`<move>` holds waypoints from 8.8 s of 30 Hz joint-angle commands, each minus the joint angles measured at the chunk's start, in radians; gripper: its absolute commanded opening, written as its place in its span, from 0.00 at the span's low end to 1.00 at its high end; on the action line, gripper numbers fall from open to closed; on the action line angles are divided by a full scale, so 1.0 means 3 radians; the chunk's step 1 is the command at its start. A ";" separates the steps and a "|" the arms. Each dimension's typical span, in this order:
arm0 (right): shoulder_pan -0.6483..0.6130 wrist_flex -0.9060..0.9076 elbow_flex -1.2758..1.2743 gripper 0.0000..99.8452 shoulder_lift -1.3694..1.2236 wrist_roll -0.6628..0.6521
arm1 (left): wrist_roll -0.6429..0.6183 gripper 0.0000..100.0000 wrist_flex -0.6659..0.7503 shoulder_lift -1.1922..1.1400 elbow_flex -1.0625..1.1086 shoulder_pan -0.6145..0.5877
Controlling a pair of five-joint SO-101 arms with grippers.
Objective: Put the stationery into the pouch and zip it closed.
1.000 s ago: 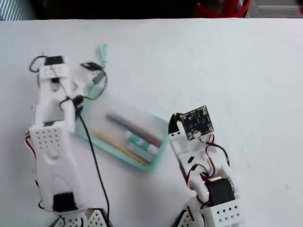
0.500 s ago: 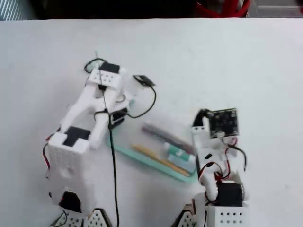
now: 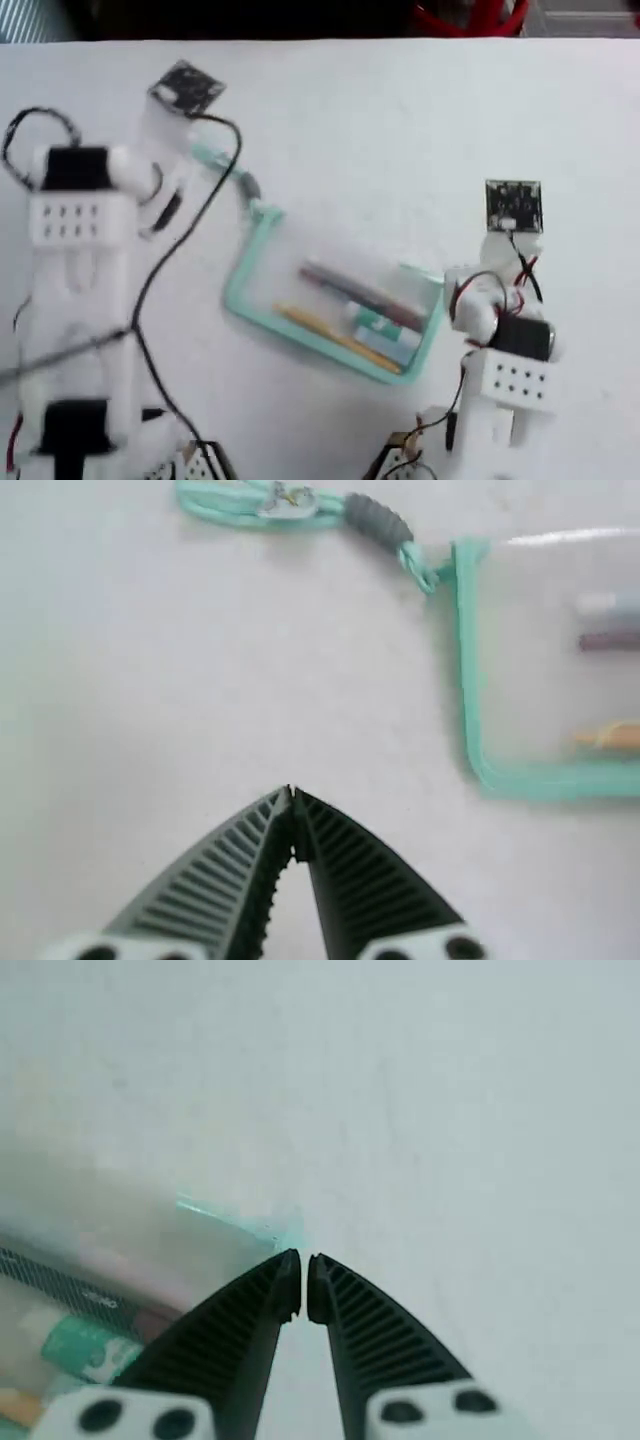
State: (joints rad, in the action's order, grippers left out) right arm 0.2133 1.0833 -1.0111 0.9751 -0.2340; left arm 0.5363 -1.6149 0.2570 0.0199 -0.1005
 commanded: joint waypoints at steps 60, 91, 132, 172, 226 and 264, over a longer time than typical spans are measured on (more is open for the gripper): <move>-0.2227 0.0647 0.1724 0.02 -0.3000 -0.0588 | -0.0915 0.02 0.2547 0.5194 0.5247 0.0765; -0.1593 0.1757 0.5652 0.02 -0.5736 -0.0563 | -0.0885 0.02 0.2675 0.5199 0.5304 0.0760; -0.1184 0.1496 0.2041 0.02 0.2800 -0.0322 | -0.1284 0.09 0.1054 0.5204 0.2317 0.0033; -0.0923 -0.0744 -0.2256 0.22 0.2749 0.0169 | -0.1274 0.08 0.1933 0.5199 0.5575 -0.0176; -0.0892 0.0627 -0.2266 0.02 0.2744 0.0194 | -0.1770 0.03 0.1105 0.5194 0.5575 -0.0560; -0.0892 0.0627 -0.2266 0.02 0.2744 0.0194 | -0.1770 0.03 0.1105 0.5194 0.5575 -0.0560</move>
State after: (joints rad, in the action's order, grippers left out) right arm -0.0568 1.2674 -1.6817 1.7975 -0.1834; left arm 0.0176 -1.2774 1.8113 1.6970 -0.2616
